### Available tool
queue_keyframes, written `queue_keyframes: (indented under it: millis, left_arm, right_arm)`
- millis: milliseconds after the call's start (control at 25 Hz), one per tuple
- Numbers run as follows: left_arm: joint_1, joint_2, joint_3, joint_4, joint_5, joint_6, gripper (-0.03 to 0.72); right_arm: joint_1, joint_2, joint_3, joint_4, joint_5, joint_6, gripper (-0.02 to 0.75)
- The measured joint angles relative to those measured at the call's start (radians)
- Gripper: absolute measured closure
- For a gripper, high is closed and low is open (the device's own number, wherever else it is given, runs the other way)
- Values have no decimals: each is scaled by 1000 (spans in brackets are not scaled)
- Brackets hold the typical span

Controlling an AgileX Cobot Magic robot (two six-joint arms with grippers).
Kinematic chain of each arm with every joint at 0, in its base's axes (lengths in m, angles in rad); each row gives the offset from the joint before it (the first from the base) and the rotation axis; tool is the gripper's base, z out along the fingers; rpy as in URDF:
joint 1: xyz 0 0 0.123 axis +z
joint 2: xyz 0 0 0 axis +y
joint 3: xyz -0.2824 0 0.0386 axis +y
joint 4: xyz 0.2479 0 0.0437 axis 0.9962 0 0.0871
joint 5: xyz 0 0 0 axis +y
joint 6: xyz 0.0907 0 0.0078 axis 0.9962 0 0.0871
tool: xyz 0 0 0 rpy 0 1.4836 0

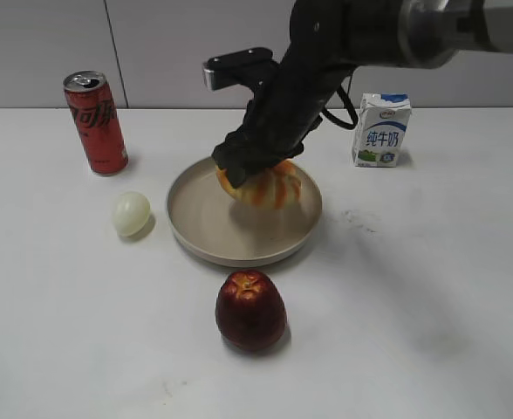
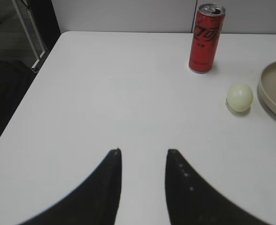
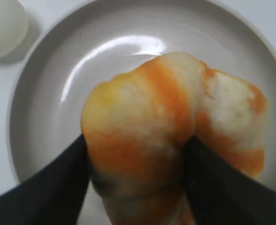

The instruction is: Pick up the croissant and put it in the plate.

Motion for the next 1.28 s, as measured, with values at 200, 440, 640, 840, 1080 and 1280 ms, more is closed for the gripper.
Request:
queue_keyframes:
  millis: [200,440,640,840,1080,1280]
  left_arm:
    - [0,0,0,0,0,0,458]
    - [0,0,0,0,0,0,458]
    - [0,0,0,0,0,0,458]
    - [0,0,0,0,0,0,458]
    - [0,0,0,0,0,0,458]
    - [0,0,0,0,0,0,458]
  right_arm:
    - [-1,-66,-66,-49,112,0,113]
    - [-57,-261,-138,-76,290,23,113]
    - [-184,-412,-77,-150,447,114,117]
    - [-321,-602,209,-221,438,184,136]
    - [-384,-898,643,-229,339,232,145]
    - [-384,-1156,885,-216,308,243,145]
